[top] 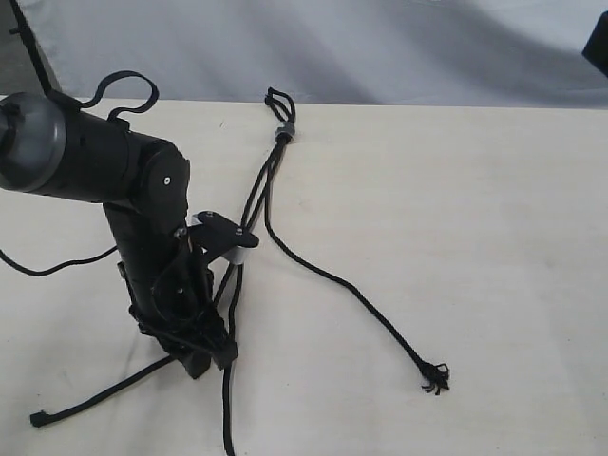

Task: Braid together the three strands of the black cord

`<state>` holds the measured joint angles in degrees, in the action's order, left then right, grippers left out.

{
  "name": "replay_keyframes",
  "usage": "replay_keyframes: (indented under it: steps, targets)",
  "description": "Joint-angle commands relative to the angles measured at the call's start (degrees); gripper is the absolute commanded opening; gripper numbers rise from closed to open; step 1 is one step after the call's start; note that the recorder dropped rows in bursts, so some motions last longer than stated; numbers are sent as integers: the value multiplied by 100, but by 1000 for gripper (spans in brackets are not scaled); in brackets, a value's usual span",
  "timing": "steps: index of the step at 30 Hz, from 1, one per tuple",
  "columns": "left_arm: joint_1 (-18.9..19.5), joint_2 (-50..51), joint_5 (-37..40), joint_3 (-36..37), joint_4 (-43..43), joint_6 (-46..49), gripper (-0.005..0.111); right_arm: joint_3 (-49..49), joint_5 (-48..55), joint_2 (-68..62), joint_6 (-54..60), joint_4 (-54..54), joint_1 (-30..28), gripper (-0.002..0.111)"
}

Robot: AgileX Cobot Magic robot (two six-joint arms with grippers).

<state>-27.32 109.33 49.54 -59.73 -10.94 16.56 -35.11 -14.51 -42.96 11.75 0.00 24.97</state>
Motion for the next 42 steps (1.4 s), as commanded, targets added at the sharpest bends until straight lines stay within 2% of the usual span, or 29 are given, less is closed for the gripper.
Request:
replay_keyframes:
  steps: [1,7,12,20,25,27,29,32,33,36,42]
  targets:
    - [-1,-120,333,-91,85,39,57,15,-66,-9,26,0,-20,0]
    - [13,-1255,429,-478,172,16,57,15,-66,-9,26,0,-20,0]
    - [13,-2576,-573,-535,172,16,57,15,-66,-9,15,0,-20,0]
    - [13,-4003,-2166,-535,172,16,57,15,105,-9,-327,0,-20,0]
    - [13,-4553,-2446,-535,386,16,55,15,614,-67,-606,0,-20,0]
    - [13,-4627,-2324,-524,451,16,47,15,792,-196,-783,0,-9,0]
    - [13,-4639,-2236,-408,491,16,33,15,1039,-417,-1035,0,-9,0]
    - [13,-4639,-2307,-148,746,16,5,15,1293,-899,-1578,0,6,0]
    - [13,-4639,-2364,-67,836,-15,1,15,1328,-1053,-1770,0,45,0]
    - [13,-4639,-2378,71,918,-56,0,15,1341,-1613,-2094,0,360,0]
    - [13,-4639,-2797,372,964,-56,0,-167,1367,-2659,-2123,0,1474,0]
